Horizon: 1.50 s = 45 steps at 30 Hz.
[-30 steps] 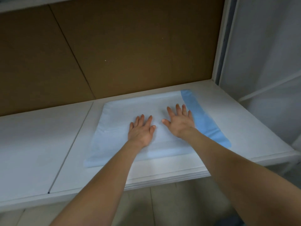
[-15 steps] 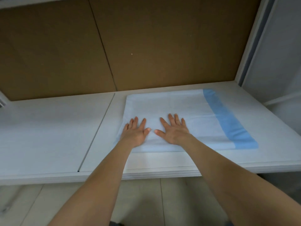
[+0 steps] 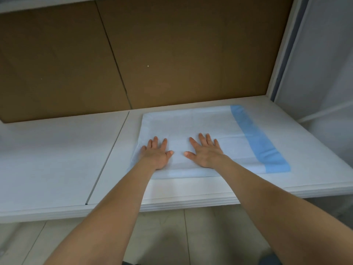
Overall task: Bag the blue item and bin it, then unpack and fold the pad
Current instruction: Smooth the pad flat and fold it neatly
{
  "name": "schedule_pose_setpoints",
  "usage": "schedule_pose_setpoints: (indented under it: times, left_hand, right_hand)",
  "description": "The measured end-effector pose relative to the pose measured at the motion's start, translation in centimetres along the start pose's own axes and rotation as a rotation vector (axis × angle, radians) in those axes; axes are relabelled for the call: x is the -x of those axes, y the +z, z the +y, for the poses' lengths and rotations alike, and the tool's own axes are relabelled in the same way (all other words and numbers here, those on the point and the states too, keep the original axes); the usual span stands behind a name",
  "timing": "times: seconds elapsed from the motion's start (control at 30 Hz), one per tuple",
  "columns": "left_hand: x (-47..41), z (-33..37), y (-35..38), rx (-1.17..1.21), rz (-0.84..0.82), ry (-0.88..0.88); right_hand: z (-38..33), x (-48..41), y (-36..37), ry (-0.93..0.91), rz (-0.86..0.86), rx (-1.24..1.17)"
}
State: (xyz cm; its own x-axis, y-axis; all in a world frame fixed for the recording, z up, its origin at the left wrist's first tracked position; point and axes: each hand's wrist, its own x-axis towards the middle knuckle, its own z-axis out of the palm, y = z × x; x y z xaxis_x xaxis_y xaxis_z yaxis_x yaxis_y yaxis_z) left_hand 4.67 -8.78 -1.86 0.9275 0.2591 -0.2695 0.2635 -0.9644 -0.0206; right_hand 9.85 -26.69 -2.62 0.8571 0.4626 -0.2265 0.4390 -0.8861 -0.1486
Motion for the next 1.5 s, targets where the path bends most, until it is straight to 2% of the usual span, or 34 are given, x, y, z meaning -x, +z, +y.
schedule_pose_setpoints:
  times: [0.1,0.2,0.37,0.57,0.77,0.9,1.07,1.23,1.43,1.5]
  left_hand:
    - [0.2,3.2,-0.3,0.041,0.101,0.083]
    - [0.6,7.4,-0.2,0.132,0.084,0.151]
    - [0.9,14.3,-0.4,0.126,0.061,0.267]
    - [-0.3,18.0,-0.5,0.084,0.06,0.31]
    - [-1.0,18.3,0.8,0.038,0.003,0.307]
    - [-0.3,18.0,-0.1,0.102,0.002,0.32]
    - [2.0,15.9,-0.1,0.167,0.024,0.328]
    - [4.6,12.6,0.8,0.121,0.007,0.352]
    - [6.6,11.4,1.4,0.136,0.155,0.41]
    - [7.1,11.2,1.7,0.144,0.151,0.412]
  right_hand:
    - [2.7,1.2,-0.6,0.059,0.066,0.002]
    - [5.5,2.6,-0.9,0.11,0.081,0.003]
    - [9.9,4.3,-1.3,0.214,0.08,-0.007]
    - [11.9,3.3,-1.6,0.22,0.076,0.01]
    - [12.7,3.1,-0.5,0.209,0.015,-0.023]
    - [12.0,3.8,-1.5,0.234,0.094,0.044]
    - [11.0,5.8,-1.6,0.159,0.115,-0.067]
    - [9.6,8.3,-0.9,0.041,0.021,-0.152]
    - [6.3,9.2,-0.3,-0.076,0.099,-0.11]
    - [6.0,9.3,0.4,-0.078,0.083,-0.047]
